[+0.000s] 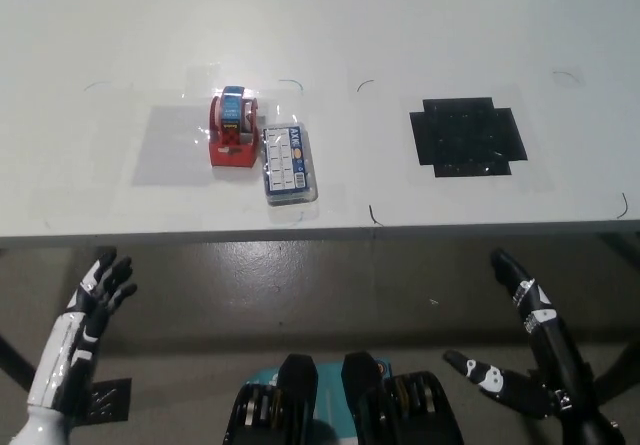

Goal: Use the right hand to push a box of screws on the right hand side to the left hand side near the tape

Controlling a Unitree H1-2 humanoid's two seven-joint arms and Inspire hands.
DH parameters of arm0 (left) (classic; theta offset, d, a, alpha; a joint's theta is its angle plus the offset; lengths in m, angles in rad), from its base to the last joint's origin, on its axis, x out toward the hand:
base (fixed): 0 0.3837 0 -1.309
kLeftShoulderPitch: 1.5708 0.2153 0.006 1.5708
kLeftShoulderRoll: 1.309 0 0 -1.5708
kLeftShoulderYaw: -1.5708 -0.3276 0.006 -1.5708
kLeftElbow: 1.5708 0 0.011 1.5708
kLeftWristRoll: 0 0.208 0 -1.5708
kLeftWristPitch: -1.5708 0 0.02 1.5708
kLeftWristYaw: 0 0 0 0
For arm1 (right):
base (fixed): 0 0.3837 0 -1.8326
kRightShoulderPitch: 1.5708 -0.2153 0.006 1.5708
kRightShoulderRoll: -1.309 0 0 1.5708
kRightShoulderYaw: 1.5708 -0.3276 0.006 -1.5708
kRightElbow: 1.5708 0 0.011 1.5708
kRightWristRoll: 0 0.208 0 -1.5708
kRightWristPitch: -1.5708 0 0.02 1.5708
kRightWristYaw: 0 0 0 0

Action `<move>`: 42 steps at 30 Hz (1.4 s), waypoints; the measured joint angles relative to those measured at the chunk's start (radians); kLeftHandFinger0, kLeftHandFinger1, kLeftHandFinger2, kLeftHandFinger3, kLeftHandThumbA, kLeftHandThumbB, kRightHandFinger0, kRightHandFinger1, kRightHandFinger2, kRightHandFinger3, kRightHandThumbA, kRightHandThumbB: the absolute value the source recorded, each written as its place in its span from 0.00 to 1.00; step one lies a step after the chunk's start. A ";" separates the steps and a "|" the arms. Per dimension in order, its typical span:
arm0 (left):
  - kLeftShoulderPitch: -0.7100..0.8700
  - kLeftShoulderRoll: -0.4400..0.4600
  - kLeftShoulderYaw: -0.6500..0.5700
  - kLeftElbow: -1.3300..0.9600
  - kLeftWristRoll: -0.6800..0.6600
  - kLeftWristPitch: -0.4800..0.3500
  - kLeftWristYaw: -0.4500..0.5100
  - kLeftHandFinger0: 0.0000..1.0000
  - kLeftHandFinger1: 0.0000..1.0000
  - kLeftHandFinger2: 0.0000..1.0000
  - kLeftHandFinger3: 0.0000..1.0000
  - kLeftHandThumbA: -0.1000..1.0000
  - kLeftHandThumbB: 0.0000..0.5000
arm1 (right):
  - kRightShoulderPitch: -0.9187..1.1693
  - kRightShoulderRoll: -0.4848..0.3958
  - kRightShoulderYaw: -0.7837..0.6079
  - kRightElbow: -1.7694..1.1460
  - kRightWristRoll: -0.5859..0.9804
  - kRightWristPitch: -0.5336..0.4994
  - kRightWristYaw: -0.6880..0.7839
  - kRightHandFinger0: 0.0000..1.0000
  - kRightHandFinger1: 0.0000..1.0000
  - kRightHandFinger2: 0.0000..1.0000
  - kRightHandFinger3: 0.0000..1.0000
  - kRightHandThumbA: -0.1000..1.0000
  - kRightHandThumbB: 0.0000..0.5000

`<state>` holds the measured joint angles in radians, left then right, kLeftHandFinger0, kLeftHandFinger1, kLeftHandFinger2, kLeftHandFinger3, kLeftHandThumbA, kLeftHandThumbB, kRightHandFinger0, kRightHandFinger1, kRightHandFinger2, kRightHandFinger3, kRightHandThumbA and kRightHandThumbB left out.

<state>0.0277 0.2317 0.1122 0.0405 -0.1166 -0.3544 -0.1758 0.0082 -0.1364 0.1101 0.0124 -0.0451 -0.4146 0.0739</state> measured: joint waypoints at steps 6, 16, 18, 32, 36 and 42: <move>-0.003 0.000 -0.006 0.067 0.014 -0.023 0.000 1.00 1.00 1.00 1.00 0.91 0.44 | -0.007 0.001 -0.005 0.026 0.000 -0.001 0.000 1.00 1.00 1.00 1.00 0.96 0.49; -0.019 0.001 -0.008 0.124 0.024 -0.040 0.000 1.00 1.00 1.00 1.00 0.94 0.47 | -0.014 0.003 -0.009 0.031 -0.001 -0.001 0.000 1.00 1.00 1.00 1.00 0.92 0.46; -0.022 0.002 -0.008 0.133 0.031 -0.043 0.000 1.00 1.00 1.00 1.00 0.95 0.50 | -0.015 0.004 -0.011 0.031 -0.003 -0.001 -0.001 1.00 1.00 1.00 1.00 0.92 0.46; -0.020 -0.012 -0.008 0.135 0.046 -0.044 0.002 1.00 1.00 1.00 1.00 0.87 0.42 | -0.018 0.000 -0.018 0.032 -0.003 -0.001 0.001 1.00 1.00 1.00 1.00 0.89 0.43; -0.010 -0.033 -0.009 0.137 0.045 -0.048 0.003 1.00 1.00 1.00 1.00 0.84 0.42 | -0.018 -0.005 -0.018 0.037 -0.003 -0.001 0.005 1.00 1.00 1.00 1.00 0.88 0.44; -0.002 -0.080 -0.021 0.138 0.042 -0.052 0.005 1.00 1.00 1.00 1.00 0.86 0.41 | -0.025 -0.049 -0.024 0.032 0.000 0.005 0.020 1.00 1.00 1.00 1.00 0.86 0.39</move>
<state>0.0262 0.1520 0.0916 0.1789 -0.0751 -0.4062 -0.1706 -0.0172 -0.1852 0.0861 0.0446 -0.0454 -0.4093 0.0938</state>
